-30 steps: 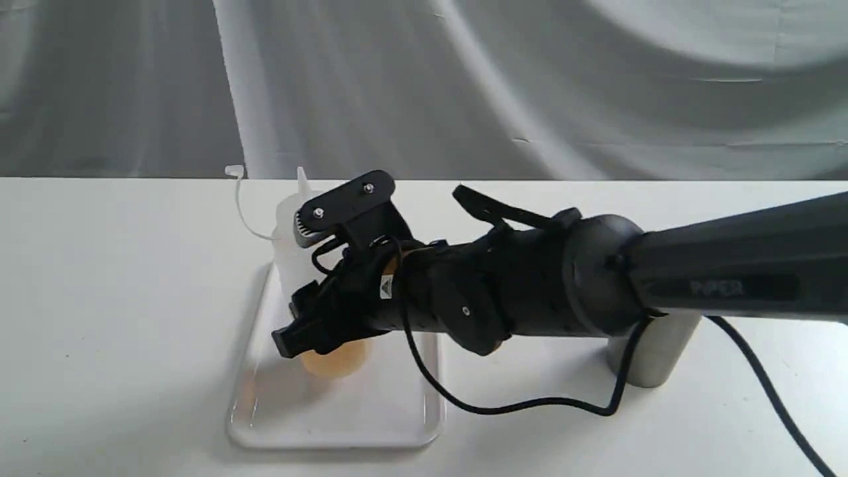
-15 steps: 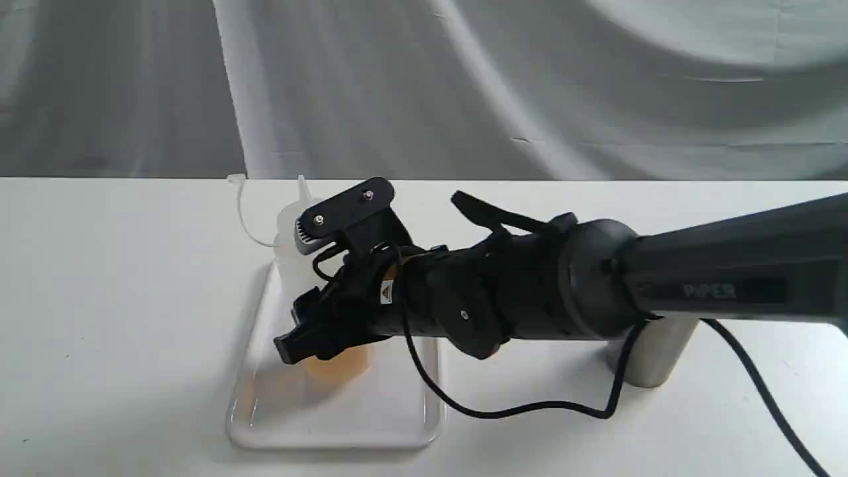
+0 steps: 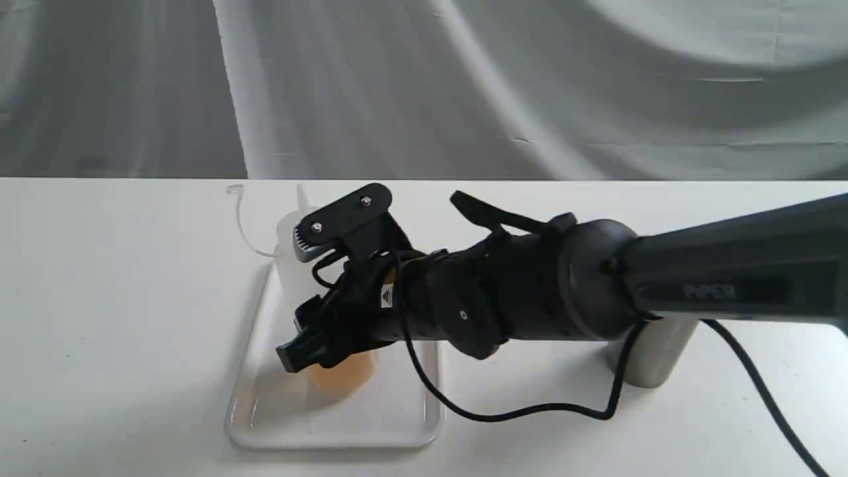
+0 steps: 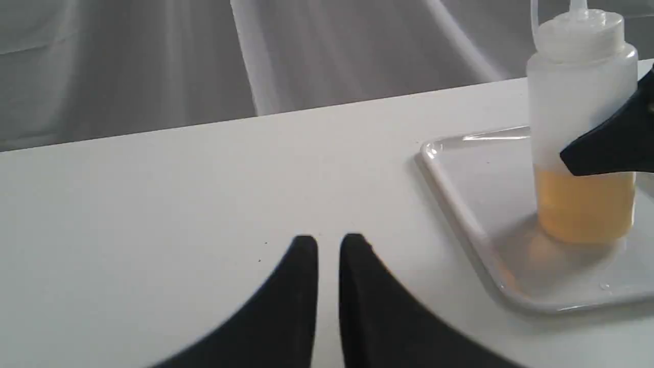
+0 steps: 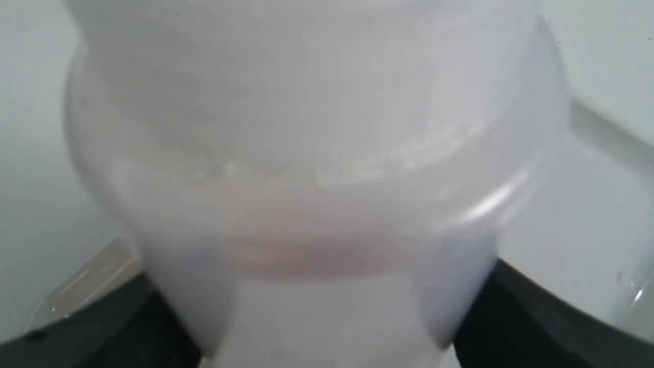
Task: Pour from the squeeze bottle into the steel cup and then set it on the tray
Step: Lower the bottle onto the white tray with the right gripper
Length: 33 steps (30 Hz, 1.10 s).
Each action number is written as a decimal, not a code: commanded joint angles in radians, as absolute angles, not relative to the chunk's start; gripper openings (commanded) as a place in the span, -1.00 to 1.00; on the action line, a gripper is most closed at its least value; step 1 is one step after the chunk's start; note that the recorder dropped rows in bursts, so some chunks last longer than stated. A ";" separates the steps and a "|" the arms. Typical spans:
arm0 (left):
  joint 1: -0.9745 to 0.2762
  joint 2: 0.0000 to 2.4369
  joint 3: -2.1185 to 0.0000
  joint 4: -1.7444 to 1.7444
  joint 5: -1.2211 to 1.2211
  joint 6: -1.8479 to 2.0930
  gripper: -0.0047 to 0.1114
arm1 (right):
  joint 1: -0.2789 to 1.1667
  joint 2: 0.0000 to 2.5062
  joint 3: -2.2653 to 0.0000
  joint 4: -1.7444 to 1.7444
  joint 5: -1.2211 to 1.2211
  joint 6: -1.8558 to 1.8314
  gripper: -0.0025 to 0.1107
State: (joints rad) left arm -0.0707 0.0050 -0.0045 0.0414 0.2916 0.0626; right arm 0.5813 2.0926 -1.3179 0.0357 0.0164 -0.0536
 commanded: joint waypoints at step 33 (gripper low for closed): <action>-0.074 0.000 0.000 0.044 0.285 0.061 -0.78 | 0.608 2.031 -1.322 0.039 0.044 -0.072 0.73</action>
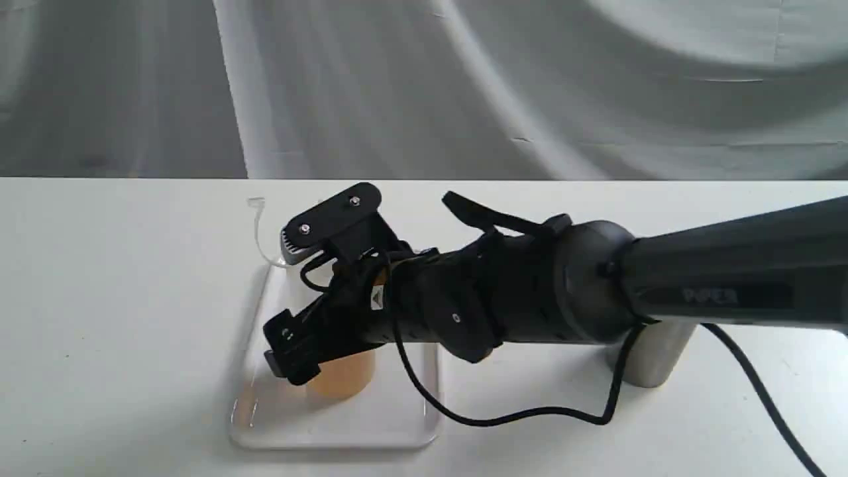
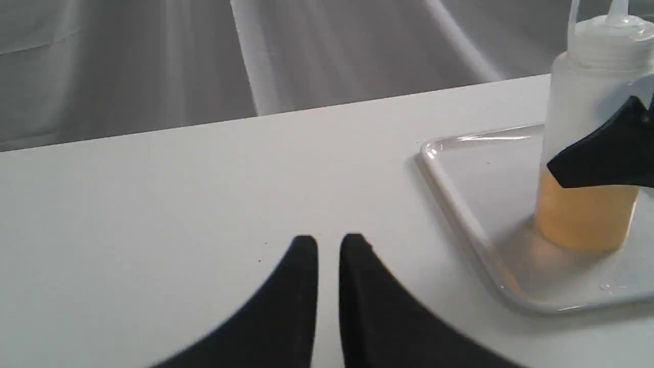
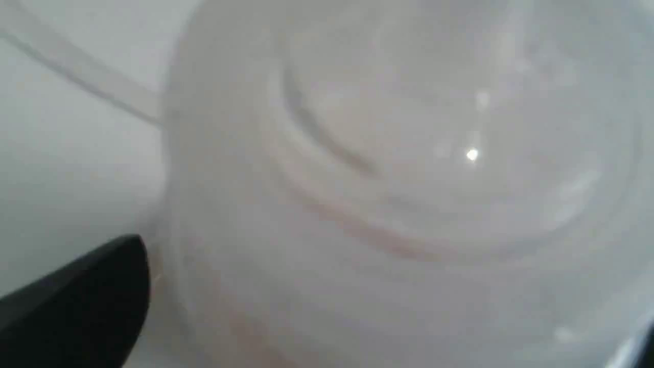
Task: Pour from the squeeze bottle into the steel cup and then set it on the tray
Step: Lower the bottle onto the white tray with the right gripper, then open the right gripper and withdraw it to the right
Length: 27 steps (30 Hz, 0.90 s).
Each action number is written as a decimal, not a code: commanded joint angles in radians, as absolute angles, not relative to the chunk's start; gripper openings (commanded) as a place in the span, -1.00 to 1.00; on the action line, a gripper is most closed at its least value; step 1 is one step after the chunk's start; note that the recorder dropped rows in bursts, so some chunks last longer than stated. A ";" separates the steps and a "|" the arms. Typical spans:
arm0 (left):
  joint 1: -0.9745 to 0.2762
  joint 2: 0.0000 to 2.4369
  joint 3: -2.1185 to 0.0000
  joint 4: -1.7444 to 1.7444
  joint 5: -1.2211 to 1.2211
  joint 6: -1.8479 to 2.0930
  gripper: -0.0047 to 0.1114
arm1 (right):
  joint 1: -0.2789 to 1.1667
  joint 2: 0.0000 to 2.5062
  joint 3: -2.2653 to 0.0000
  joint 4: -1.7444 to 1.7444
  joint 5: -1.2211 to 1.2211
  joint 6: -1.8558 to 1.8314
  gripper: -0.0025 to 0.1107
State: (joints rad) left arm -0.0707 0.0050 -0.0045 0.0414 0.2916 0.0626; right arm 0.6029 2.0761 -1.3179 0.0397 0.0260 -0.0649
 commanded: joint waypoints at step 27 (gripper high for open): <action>-0.074 0.000 0.000 0.044 0.285 0.061 -0.78 | 0.761 1.122 -0.672 0.045 0.097 -0.046 0.51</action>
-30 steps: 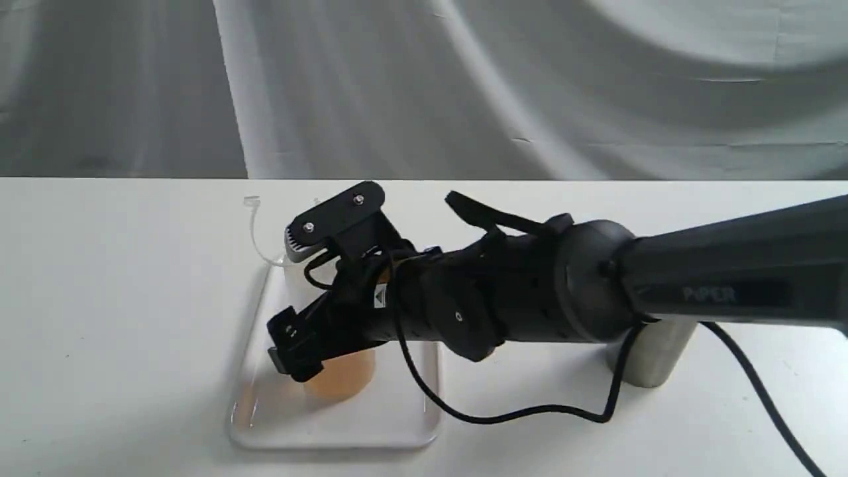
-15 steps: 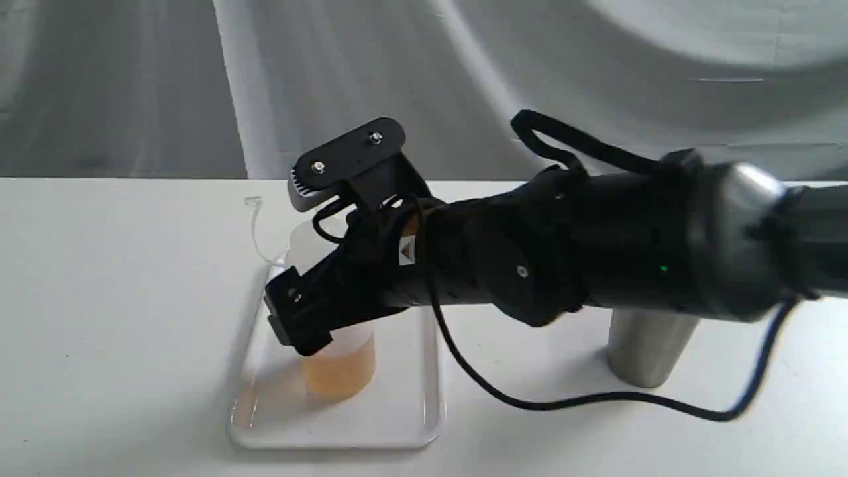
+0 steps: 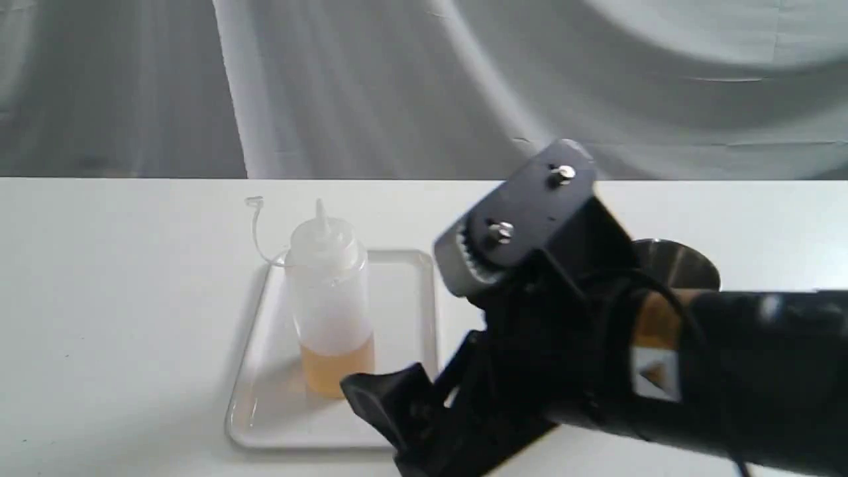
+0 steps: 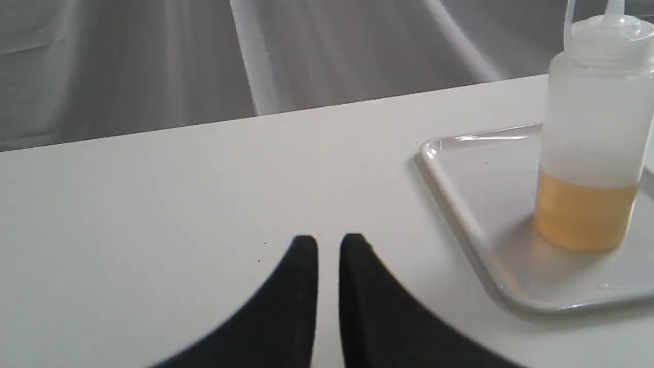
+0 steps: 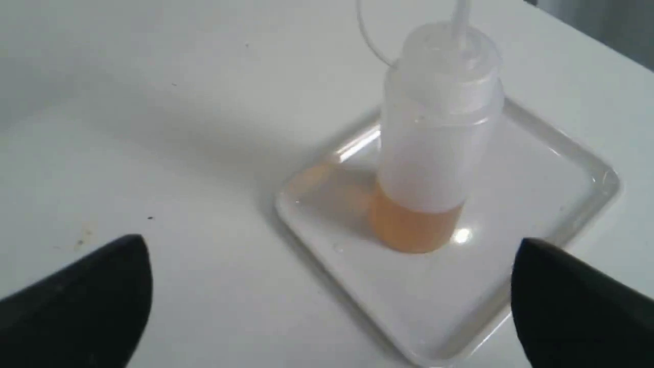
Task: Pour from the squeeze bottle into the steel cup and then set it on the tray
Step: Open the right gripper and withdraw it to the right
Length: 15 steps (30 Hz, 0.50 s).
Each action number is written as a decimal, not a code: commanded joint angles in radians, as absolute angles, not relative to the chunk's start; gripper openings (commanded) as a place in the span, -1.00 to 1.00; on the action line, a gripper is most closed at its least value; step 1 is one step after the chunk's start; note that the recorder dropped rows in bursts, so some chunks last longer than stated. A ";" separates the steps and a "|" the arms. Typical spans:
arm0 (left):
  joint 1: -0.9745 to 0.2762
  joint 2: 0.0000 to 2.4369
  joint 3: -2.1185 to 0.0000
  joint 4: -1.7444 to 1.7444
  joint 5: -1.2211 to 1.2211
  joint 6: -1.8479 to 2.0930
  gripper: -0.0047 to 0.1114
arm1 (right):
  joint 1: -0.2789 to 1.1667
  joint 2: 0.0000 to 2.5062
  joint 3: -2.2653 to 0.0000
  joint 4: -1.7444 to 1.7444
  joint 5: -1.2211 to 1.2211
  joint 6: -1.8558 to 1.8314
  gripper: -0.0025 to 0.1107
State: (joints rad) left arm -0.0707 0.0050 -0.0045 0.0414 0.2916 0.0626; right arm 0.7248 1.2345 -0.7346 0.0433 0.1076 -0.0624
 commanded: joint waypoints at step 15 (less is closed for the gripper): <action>-0.074 0.000 0.000 0.044 0.285 0.061 -0.78 | 0.838 0.755 -0.535 0.156 0.409 -0.015 -0.96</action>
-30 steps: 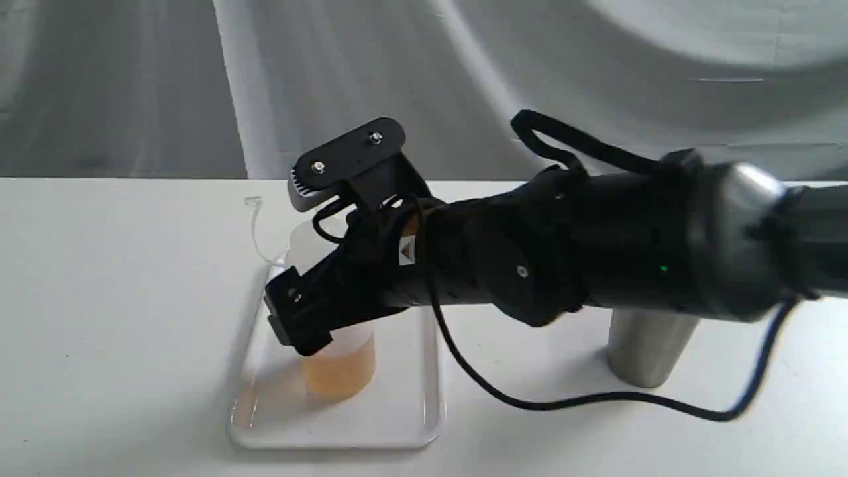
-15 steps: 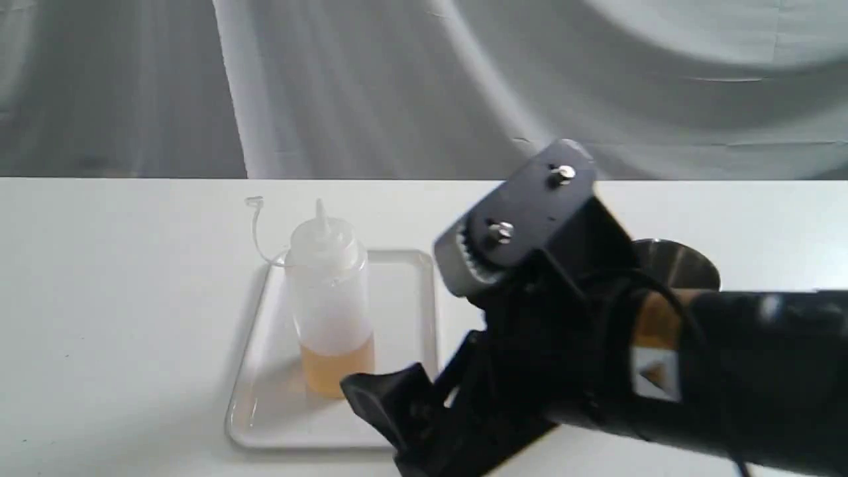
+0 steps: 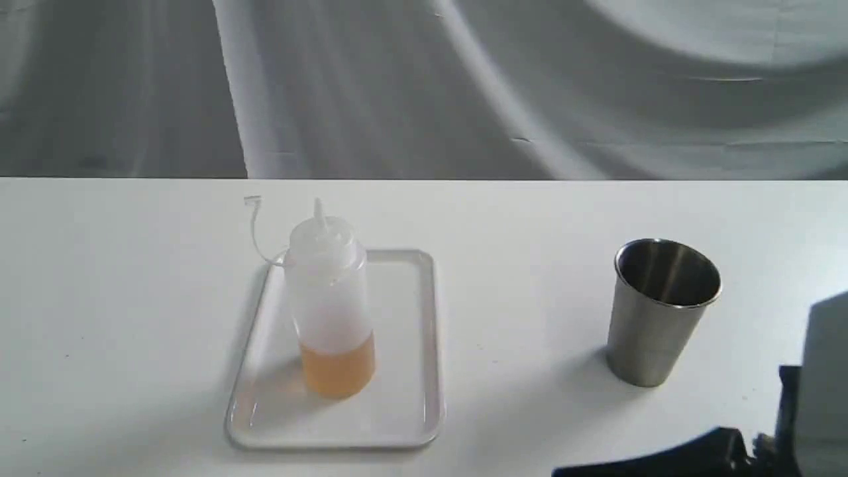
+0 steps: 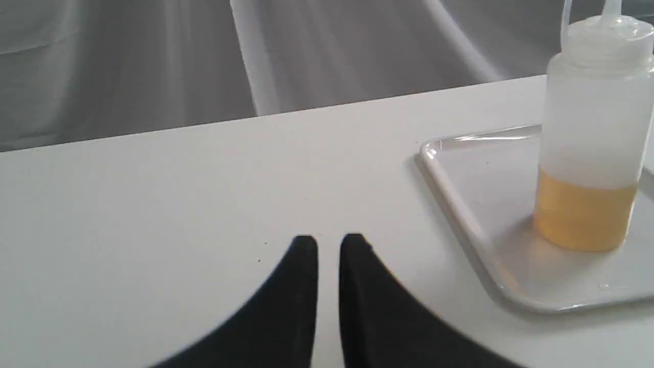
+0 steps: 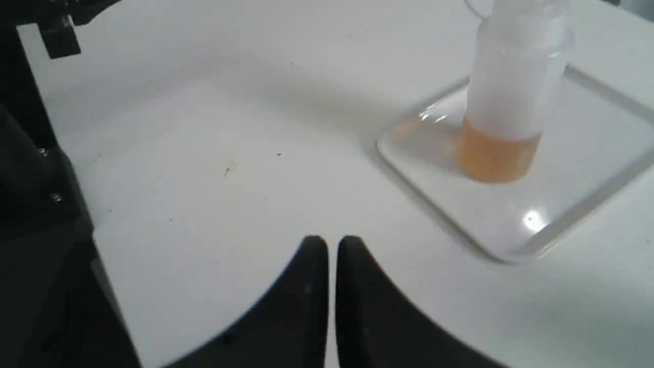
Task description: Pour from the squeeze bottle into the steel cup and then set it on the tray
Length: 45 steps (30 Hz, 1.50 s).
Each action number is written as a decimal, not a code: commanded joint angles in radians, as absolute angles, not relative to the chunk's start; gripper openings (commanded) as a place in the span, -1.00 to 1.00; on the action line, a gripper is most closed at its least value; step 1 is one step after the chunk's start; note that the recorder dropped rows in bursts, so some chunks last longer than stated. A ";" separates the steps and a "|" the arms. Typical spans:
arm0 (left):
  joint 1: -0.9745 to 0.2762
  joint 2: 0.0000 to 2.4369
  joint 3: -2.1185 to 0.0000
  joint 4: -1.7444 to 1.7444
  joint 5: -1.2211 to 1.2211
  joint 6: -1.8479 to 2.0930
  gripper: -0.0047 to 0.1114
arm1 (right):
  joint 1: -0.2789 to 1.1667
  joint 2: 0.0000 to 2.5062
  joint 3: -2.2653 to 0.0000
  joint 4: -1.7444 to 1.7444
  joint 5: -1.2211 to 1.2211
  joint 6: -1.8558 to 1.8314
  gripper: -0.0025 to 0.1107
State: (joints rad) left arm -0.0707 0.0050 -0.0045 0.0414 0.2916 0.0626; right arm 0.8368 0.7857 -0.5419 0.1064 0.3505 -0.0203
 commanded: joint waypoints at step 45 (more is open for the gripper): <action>-0.074 0.000 0.000 0.044 0.285 0.061 -0.78 | -0.128 0.099 -0.195 0.082 0.088 -0.012 -0.96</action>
State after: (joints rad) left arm -0.0707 0.0050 -0.0045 0.0414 0.2916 0.0626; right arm -0.1179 0.1099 -0.2128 0.0986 0.0836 -0.0122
